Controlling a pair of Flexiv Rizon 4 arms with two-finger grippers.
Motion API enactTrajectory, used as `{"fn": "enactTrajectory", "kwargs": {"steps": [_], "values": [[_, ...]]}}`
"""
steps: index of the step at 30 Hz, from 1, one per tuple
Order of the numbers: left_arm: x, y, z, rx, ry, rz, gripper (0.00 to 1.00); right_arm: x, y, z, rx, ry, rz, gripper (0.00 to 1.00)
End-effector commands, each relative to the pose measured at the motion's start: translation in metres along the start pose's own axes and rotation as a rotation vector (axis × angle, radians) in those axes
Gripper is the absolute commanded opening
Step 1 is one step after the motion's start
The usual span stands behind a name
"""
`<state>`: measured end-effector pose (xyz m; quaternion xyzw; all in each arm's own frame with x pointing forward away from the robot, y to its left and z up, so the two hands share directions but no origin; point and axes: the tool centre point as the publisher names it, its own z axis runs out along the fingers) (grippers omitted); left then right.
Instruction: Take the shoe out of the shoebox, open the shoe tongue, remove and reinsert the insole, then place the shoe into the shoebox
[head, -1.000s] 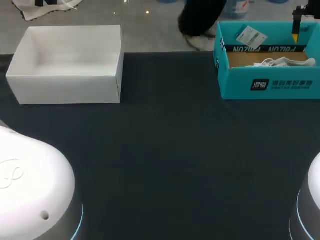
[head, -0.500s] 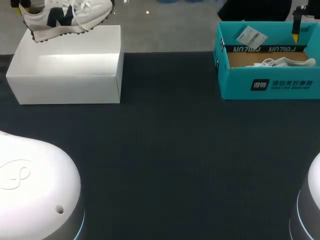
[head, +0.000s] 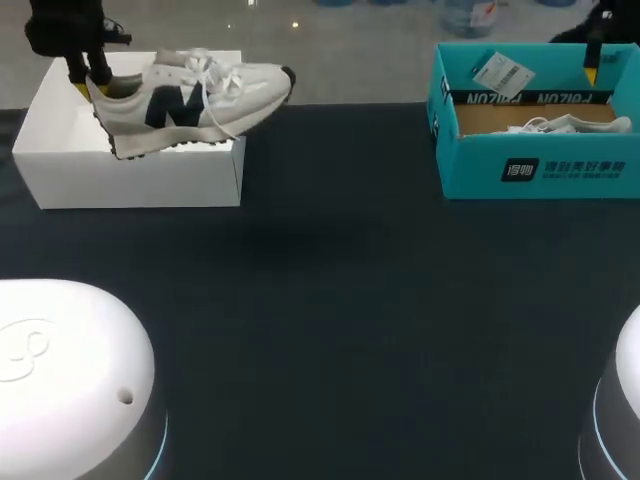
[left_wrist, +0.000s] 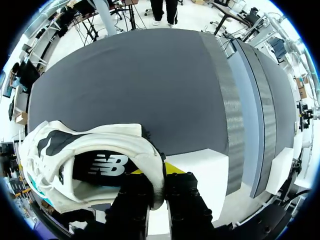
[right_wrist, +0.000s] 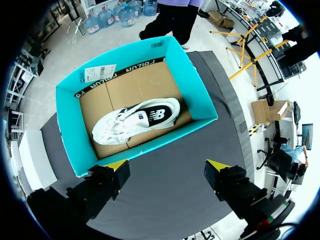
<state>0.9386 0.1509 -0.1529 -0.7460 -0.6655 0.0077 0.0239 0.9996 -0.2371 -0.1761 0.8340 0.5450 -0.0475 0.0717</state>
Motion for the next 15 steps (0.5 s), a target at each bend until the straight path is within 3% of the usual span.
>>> {"fn": "enactTrajectory", "kwargs": {"steps": [1,6,15], "values": [[-0.032,-0.082,0.007,-0.551,0.041,0.04,0.0,0.0,0.0,0.0,-0.001,0.0,0.001,1.0],[-0.069,-0.12,0.017,-0.559,0.044,0.109,0.0,0.0,0.0,0.0,-0.001,0.0,0.001,1.0],[-0.114,-0.163,0.038,-0.571,0.036,0.152,0.0,0.0,0.0,0.0,-0.001,0.0,0.001,1.0]]}}
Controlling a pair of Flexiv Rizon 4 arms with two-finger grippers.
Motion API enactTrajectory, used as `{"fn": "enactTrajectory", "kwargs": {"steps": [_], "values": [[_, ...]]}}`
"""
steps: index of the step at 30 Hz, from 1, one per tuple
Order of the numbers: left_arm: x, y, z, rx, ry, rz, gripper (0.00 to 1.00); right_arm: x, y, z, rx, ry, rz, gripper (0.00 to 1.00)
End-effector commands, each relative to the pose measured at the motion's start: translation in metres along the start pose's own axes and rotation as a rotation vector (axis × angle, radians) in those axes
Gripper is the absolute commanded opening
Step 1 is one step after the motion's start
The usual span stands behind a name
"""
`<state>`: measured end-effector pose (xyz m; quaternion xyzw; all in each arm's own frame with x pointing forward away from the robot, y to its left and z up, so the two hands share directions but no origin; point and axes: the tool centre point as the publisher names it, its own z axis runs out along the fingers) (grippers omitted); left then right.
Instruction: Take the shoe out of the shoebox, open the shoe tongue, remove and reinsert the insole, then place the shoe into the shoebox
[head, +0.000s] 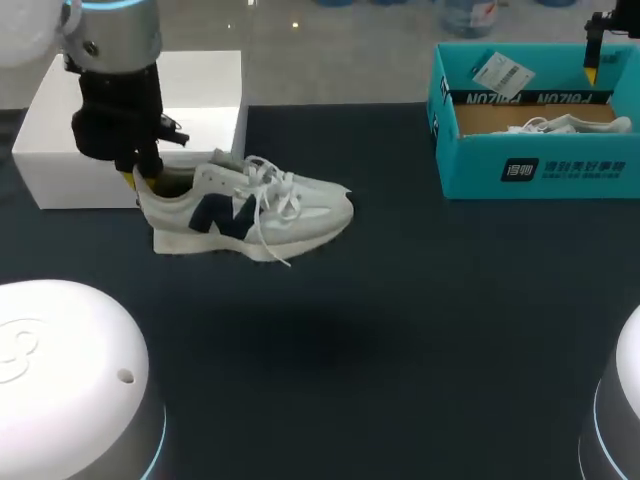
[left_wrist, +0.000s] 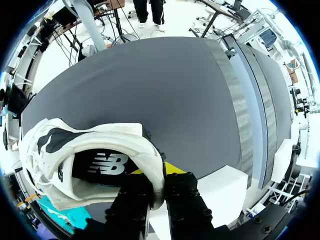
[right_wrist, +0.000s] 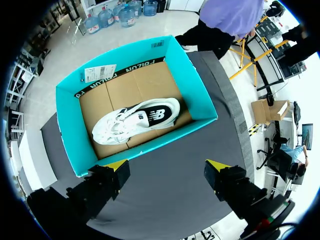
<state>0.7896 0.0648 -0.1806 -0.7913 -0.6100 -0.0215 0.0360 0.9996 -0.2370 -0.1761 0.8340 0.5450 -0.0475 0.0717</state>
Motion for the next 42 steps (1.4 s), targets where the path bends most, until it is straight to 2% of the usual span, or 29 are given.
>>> {"fn": "enactTrajectory", "kwargs": {"steps": [1,5,10,33,42], "values": [[-0.019,-0.028,0.006,-0.563,0.023,0.006,0.0,0.0,0.0,0.0,-0.001,0.0,0.001,1.0],[-0.035,-0.034,0.015,-0.541,0.025,0.028,0.0,0.0,0.0,0.0,-0.001,0.0,0.001,1.0],[-0.046,-0.032,0.024,-0.516,0.031,0.027,0.0,0.0,0.0,0.0,-0.001,0.0,0.001,1.0],[-0.046,-0.031,0.024,-0.514,0.03,0.028,0.0,0.0,0.0,0.0,-0.001,0.0,0.001,1.0],[-0.062,-0.016,0.055,-0.486,0.038,0.032,0.0,0.0,0.0,0.0,-0.001,0.0,0.001,1.0]]}}
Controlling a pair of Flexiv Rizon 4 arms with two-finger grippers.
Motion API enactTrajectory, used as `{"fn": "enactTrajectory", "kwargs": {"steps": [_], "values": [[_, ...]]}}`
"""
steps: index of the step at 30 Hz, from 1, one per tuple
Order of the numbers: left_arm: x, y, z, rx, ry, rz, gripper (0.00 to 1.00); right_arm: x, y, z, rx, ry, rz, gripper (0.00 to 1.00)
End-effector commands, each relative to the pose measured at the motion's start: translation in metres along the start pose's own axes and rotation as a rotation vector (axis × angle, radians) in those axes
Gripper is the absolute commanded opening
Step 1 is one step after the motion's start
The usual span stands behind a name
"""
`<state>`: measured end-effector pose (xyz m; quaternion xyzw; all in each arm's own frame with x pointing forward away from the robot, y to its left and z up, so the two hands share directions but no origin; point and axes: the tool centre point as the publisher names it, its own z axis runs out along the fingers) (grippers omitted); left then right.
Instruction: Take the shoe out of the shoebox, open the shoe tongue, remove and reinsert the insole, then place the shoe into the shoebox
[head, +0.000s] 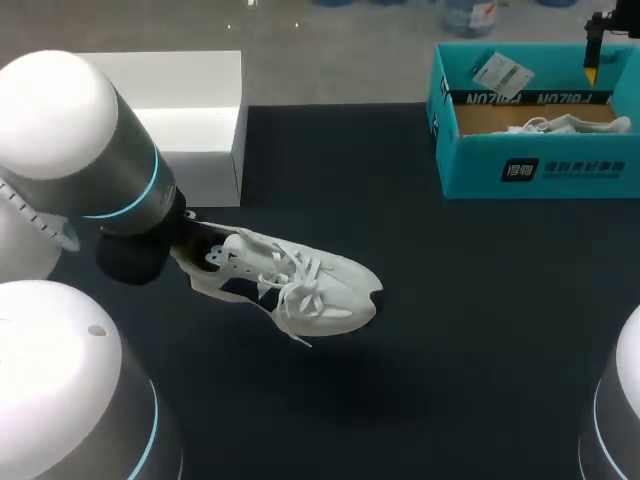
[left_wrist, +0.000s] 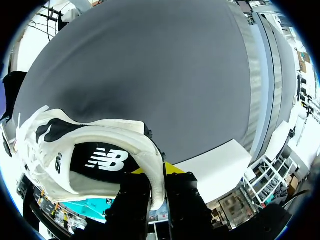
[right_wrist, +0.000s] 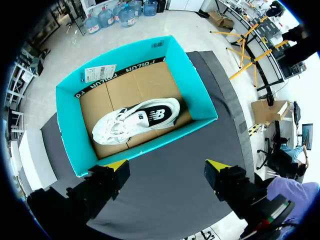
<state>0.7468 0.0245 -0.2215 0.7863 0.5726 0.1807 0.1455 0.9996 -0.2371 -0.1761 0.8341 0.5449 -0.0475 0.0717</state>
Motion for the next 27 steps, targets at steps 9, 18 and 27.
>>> {"fn": "enactTrajectory", "kwargs": {"steps": [9,18,27], "values": [[-0.033,-0.01,0.042,0.055,-0.009,0.011,0.0,0.0,0.0,0.0,-0.001,0.0,0.001,1.0],[-0.036,-0.009,0.041,0.027,0.029,-0.004,0.0,0.0,0.0,0.0,-0.001,0.0,0.001,1.0],[-0.045,-0.035,0.064,0.082,0.057,-0.009,0.0,0.0,0.0,0.0,-0.001,0.0,0.001,1.0]]}}
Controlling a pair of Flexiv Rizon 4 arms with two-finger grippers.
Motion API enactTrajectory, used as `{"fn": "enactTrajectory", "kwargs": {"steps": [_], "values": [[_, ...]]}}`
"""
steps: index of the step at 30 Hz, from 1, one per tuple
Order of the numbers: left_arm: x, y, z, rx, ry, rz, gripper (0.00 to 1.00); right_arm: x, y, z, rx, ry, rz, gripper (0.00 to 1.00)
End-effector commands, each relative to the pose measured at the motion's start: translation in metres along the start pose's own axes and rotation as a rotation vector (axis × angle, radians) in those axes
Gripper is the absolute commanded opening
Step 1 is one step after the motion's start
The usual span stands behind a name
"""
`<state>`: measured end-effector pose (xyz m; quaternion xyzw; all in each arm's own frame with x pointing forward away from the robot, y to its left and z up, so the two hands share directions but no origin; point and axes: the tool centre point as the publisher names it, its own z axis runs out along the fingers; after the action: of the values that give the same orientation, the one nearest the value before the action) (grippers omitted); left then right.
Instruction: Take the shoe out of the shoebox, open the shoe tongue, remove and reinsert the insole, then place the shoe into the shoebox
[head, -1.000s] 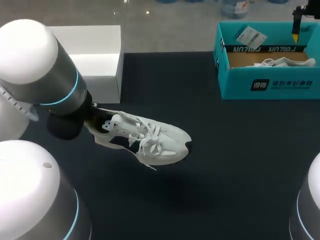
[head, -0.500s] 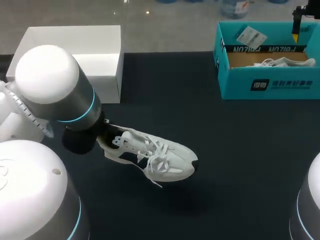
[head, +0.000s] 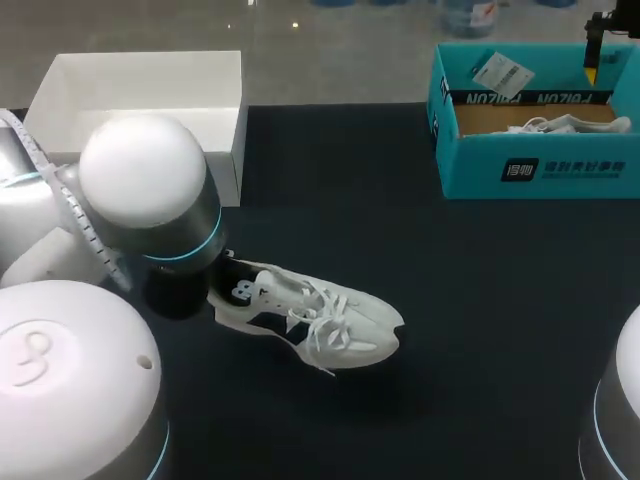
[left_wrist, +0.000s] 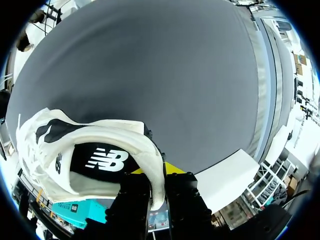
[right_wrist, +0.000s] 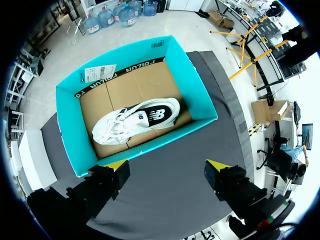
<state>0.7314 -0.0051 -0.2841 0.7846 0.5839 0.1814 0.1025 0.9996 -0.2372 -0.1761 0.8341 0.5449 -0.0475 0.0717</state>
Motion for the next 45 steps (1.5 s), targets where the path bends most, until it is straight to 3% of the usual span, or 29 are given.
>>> {"fn": "enactTrajectory", "kwargs": {"steps": [1,14,23,24,26,28,29,35,45], "values": [[-0.007,-0.005,0.017,0.015,0.005,-0.005,0.0,0.0,0.0,0.0,-0.001,0.0,0.001,1.0],[-0.032,-0.033,0.038,0.051,0.066,-0.016,0.0,0.0,0.0,0.0,-0.001,0.0,0.001,1.0],[-0.039,-0.036,0.051,0.07,0.115,0.006,0.0,0.0,0.0,0.0,-0.001,0.0,0.001,1.0],[-0.039,-0.036,0.051,0.074,0.118,0.009,0.08,0.0,0.0,0.0,-0.001,0.0,0.001,1.0],[-0.04,-0.036,0.053,0.075,0.127,0.01,0.35,0.0,0.0,0.0,-0.001,0.0,0.001,1.0],[-0.041,-0.036,0.054,0.077,0.132,0.011,0.81,0.0,0.0,0.0,-0.001,0.0,0.001,1.0],[-0.041,-0.036,0.054,0.076,0.134,0.011,0.98,0.0,0.0,0.0,-0.001,0.0,0.001,1.0],[-0.035,-0.028,0.046,0.07,0.113,-0.011,1.0,0.0,0.0,0.0,-0.001,0.0,0.001,1.0],[0.004,-0.002,0.009,0.103,-0.079,-0.203,1.0,0.0,0.0,0.0,-0.001,0.0,0.001,1.0]]}}
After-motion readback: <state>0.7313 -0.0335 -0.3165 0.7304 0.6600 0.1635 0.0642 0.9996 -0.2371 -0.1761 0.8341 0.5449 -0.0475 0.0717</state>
